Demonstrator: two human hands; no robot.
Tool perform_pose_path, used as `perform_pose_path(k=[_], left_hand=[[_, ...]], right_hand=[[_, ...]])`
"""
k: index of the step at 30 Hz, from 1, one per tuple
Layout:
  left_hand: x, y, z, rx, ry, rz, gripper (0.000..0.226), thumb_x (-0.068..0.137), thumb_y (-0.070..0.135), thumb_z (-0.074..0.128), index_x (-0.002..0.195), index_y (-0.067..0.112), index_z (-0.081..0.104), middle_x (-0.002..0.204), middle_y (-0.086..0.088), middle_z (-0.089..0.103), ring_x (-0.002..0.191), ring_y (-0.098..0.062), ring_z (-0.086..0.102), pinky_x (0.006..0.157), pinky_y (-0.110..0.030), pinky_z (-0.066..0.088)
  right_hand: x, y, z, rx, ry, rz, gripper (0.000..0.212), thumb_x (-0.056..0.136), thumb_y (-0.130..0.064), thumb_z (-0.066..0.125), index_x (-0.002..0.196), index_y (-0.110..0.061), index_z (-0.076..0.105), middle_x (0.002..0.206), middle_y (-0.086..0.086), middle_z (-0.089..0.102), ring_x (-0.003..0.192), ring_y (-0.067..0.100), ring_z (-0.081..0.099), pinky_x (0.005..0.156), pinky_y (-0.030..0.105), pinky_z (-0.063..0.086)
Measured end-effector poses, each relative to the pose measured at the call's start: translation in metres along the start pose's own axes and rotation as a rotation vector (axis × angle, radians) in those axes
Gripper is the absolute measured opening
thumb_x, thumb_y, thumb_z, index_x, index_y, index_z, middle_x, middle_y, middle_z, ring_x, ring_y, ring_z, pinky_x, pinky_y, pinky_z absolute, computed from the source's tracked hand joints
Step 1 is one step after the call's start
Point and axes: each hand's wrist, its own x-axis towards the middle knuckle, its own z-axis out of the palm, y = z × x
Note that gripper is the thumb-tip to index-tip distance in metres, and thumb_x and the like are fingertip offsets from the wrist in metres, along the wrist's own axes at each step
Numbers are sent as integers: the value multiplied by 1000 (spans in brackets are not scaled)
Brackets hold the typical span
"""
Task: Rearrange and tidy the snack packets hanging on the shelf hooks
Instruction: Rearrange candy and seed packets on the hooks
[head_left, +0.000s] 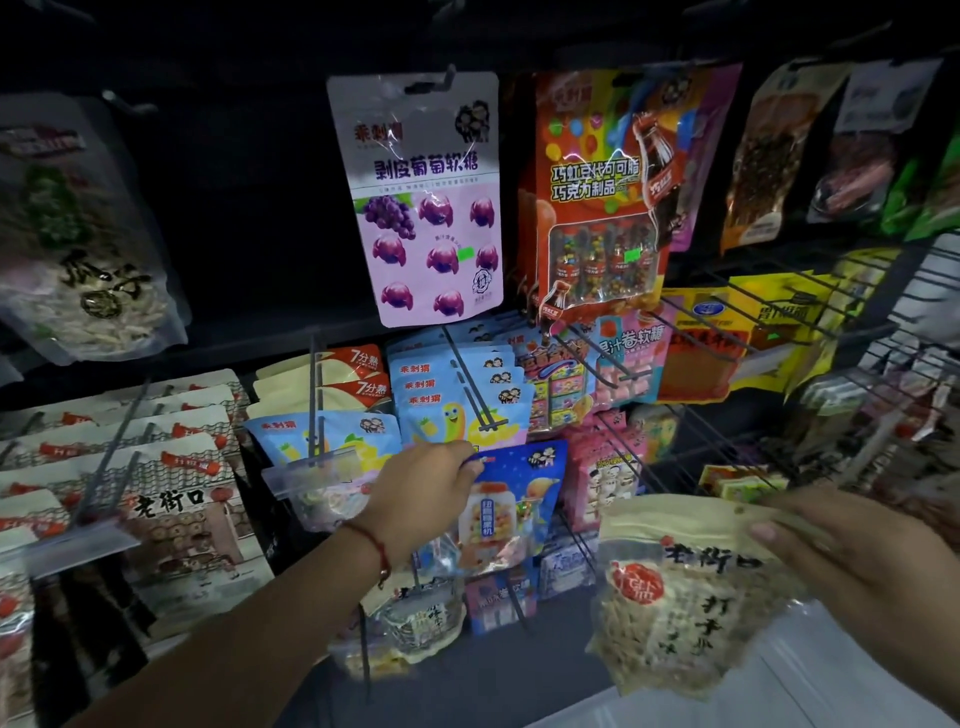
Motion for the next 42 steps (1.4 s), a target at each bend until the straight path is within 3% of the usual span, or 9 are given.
perform_pose_path(k=[4,16,23,27,31,34,37,40,42], left_hand=[[17,3,2,-56,43,-36,31,102,40,43,96,15,60,74,-2,62,64,-19,55,56,-34,43],[31,-2,11,-154,157,-138,25,101,36,46,87,21,59,63,4,56,57,-14,53,47,-30,32],[40,-8,10,-60,155,-141,26,103,36,43,91,22,61,67,4,58,61,-17,54,46,-28,32],[49,-12,14,2,128,-158,25,104,36,40,91,23,57,70,3,58,64,-20,56,49,-29,36],[56,-9,15,109,126,-156,23,104,30,38,96,18,56,75,2,58,65,-21,52,53,-31,36],[56,-7,14,179,118,-151,19,103,23,40,99,15,56,87,-3,64,72,-23,54,57,-31,36],[53,-6,15,228,125,-124,20,101,22,42,112,16,58,102,-4,64,89,-24,59,63,-32,40],[46,-7,20,356,138,-52,49,100,32,48,145,13,40,124,-5,56,110,-25,53,88,-36,44],[35,-3,22,408,219,-24,61,97,39,54,148,9,37,135,-10,52,121,-29,49,102,-42,41]], right_hand=[[-9,1,3,35,-1,18,36,84,-74,40,102,-50,59,98,-26,64,86,-7,60,67,17,44],[-5,-1,27,54,-30,52,18,85,-64,44,91,-56,58,99,-34,60,91,-14,55,71,3,38],[2,1,41,94,-42,37,47,85,-79,33,97,-44,62,94,-23,64,84,-3,59,68,16,43],[4,4,53,87,-80,21,47,86,-78,31,98,-43,59,92,-20,63,82,1,59,67,22,45],[5,7,65,70,-113,40,25,92,-57,48,87,-38,63,87,-14,63,78,5,59,63,27,49],[8,9,70,54,-151,45,28,92,-55,49,84,-34,66,80,-9,64,76,6,57,61,29,47],[11,12,72,75,-181,64,8,92,-38,60,85,-39,64,84,-16,63,75,4,57,58,22,43],[15,17,75,89,-195,90,12,92,-29,64,85,-39,64,85,-20,62,73,5,58,56,25,43],[18,18,75,100,-201,90,15,92,-28,63,84,-40,63,87,-23,61,74,6,59,55,24,42]])
